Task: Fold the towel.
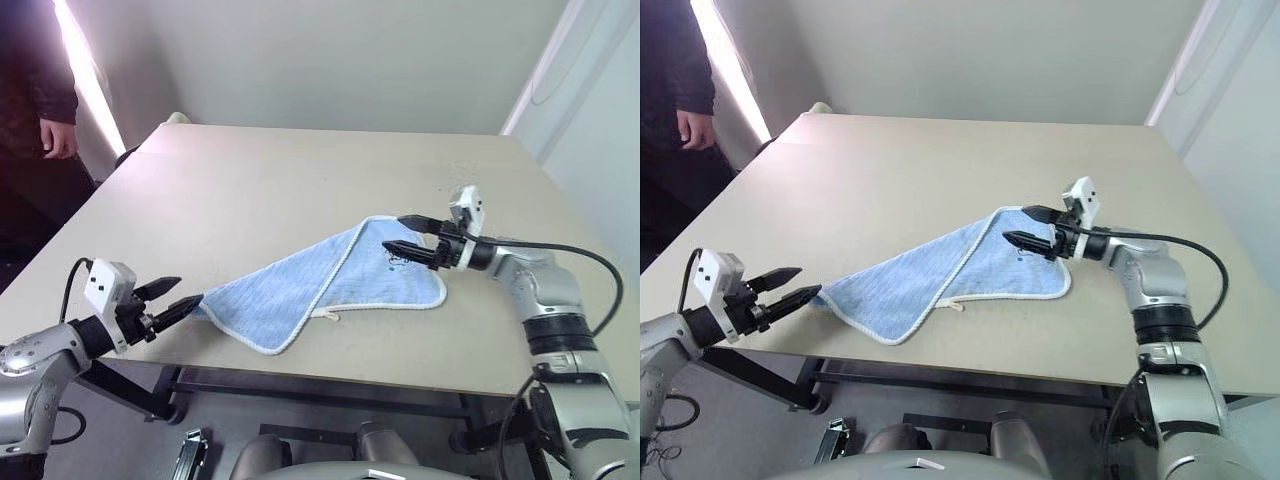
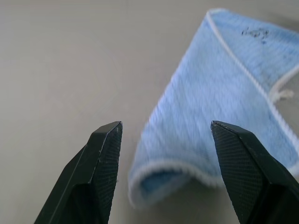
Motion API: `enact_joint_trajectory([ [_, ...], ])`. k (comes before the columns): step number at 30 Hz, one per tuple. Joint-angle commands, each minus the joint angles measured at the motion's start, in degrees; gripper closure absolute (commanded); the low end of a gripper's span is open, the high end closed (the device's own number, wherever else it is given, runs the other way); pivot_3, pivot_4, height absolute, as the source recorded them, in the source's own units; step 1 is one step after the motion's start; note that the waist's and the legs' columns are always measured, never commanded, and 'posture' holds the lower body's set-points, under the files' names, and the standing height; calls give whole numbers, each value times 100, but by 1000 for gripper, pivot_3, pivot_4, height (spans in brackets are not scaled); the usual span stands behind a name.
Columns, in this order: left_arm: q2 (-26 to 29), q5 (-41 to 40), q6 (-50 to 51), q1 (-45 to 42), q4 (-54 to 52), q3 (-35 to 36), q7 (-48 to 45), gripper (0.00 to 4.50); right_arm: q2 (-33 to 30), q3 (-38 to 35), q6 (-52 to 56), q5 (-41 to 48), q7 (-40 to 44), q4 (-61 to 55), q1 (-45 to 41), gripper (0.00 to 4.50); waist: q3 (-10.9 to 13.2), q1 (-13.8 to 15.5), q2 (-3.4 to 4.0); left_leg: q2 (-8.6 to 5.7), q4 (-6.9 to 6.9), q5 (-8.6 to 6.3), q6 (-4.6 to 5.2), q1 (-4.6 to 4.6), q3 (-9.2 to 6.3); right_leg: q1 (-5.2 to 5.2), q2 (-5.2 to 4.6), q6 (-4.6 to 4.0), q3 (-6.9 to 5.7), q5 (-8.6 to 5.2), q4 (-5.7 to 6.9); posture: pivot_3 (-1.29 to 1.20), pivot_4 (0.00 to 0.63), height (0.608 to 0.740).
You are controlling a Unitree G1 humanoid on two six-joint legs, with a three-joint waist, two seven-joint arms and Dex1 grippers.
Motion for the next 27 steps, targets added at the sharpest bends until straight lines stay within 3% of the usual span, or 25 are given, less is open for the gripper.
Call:
enact_joint_trajectory([
  [1,-45,-11,-110,-26,-263,30,26,1294,-92,-5,-83,-53,76,-135,-70,32,1,-3,1,0,1,0,-1,1,0,0,1,-3,0,-1,1,0,0,716],
  [11,-406,-26,-53,-151,-582,-498,121,1294,12,-170,435,-40,-663,-371,-19,32,1,3,1,-2,6,1,-2,0,2,1,3,0,4,1,1,0,0,716],
  [18,-206,262,-237,35,-1008,-891,-78,1294,47,-225,378,-197,-1148,-32,-174,32,1,-1,2,-3,5,1,-2,1,6,2,5,-14,7,-7,-2,0,0,716],
  [27,-313,233,-158,9,-1182,-1053,2,1294,567,-262,-191,-709,-2314,1527,-1150,32,2,-20,6,-3,6,2,-3,4,12,1,11,-16,14,-6,0,0,0,716],
])
